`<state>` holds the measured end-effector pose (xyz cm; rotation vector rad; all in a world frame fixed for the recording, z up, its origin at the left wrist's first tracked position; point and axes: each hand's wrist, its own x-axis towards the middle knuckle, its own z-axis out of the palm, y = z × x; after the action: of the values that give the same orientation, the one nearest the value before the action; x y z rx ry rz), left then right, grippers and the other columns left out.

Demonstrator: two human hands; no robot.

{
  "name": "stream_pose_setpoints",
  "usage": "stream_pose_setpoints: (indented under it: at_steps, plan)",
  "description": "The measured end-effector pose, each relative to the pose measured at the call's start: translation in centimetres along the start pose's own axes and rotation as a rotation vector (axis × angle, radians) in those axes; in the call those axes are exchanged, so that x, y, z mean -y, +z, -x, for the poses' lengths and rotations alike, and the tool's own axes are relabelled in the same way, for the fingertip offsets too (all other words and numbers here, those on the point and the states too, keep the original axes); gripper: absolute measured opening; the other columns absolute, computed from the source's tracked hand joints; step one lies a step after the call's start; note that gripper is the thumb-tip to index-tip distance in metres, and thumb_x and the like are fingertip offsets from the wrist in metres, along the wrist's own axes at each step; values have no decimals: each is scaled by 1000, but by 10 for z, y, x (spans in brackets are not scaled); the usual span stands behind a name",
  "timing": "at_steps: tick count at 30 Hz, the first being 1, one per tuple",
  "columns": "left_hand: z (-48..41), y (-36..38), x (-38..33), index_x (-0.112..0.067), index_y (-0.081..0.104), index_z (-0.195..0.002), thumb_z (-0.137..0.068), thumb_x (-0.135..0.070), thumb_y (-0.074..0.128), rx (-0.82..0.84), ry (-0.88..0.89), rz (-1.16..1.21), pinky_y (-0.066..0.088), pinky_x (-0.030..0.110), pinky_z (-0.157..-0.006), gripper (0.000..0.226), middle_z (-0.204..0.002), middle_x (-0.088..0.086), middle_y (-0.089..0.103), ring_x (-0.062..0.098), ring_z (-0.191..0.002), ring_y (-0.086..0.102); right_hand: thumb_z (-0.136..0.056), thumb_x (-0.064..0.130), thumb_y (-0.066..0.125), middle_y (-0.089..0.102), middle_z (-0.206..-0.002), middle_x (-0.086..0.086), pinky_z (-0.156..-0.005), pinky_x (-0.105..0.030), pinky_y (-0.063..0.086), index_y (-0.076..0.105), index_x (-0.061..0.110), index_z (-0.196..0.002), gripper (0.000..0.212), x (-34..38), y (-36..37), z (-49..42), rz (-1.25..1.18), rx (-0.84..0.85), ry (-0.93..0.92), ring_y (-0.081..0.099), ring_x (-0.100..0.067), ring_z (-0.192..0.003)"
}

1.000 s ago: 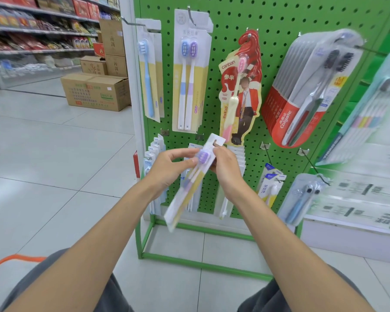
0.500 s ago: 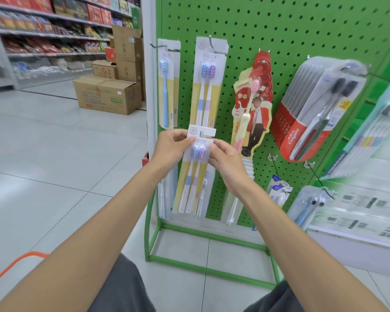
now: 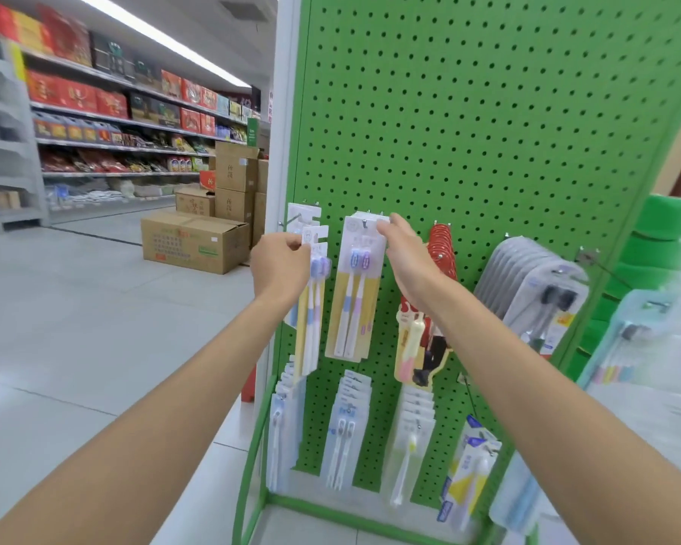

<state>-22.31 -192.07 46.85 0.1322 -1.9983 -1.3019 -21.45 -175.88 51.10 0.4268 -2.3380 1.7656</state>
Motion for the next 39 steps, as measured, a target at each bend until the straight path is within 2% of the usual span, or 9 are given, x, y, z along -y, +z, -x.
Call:
stream_pose_setpoints:
  at_steps: [6,12,15,19,24,26,28,33,39]
  plan:
    - [-27,24,-4,-10,34,-55,-90,-4,54,-13,68,-85,15,32,-49,41,-53,6,27,18,-53,23,-106,30,31,28,-159,0,-116,-38,23,27,14,-152,49,21,-12,-50,239,-25,-72,26,-17,-145]
    - [-55,52,3,-13,30,-56,-92,-3,56,7,140,-43,17,32,-55,46,-55,3,25,18,-58,21,-107,28,29,42,-151,-7,-110,-34,30,38,7,-146,45,25,-25,-94,484,111,-77,39,-19,-137]
    - [-66,68,7,-5,41,-55,-93,-4,57,12,132,-23,22,31,-56,42,-56,6,33,18,-58,26,-107,30,28,44,-148,-11,-109,-35,33,41,4,-144,47,21,-31,-113,544,159,-59,43,-21,-133]
    - [-81,88,16,6,59,-65,-93,-7,57,17,113,-6,28,30,-55,31,-59,20,54,18,-58,33,-107,32,25,51,-142,-10,-106,-35,35,50,7,-137,47,10,-39,-127,568,233,-23,48,-22,-128]
    - [-92,103,20,-1,69,-74,-92,-11,60,8,124,-43,48,36,-59,22,-70,13,67,27,-61,55,-105,18,34,61,-123,-7,-99,-37,46,56,7,-129,35,-4,-41,-140,478,264,21,56,-18,-109]
    - [-96,103,23,-3,71,-76,-91,-11,61,8,131,-65,54,42,-66,20,-72,11,69,31,-72,64,-103,11,38,63,-112,-6,-86,-30,52,55,6,-128,30,-7,-42,-144,369,254,78,59,-15,-98]
    - [-97,102,23,-1,71,-76,-89,-7,61,4,136,-72,53,46,-67,17,-74,13,70,31,-67,60,-102,7,41,67,-105,-7,-73,-24,53,62,5,-117,26,-8,-44,-146,328,259,92,62,-14,-89]
    - [-96,101,13,6,68,-78,-89,-1,57,-8,127,-83,49,42,-62,16,-80,20,69,18,-65,44,-99,4,46,72,-103,-8,-89,-35,56,68,9,-105,23,-14,-50,-153,318,259,71,67,-21,-95]
    - [-106,104,16,8,65,-81,-91,-2,58,49,120,-61,45,35,-65,16,-85,23,68,19,-66,46,-100,5,46,72,-104,-9,-87,-33,57,69,11,-101,24,-16,-51,-155,326,255,55,66,-19,-93]
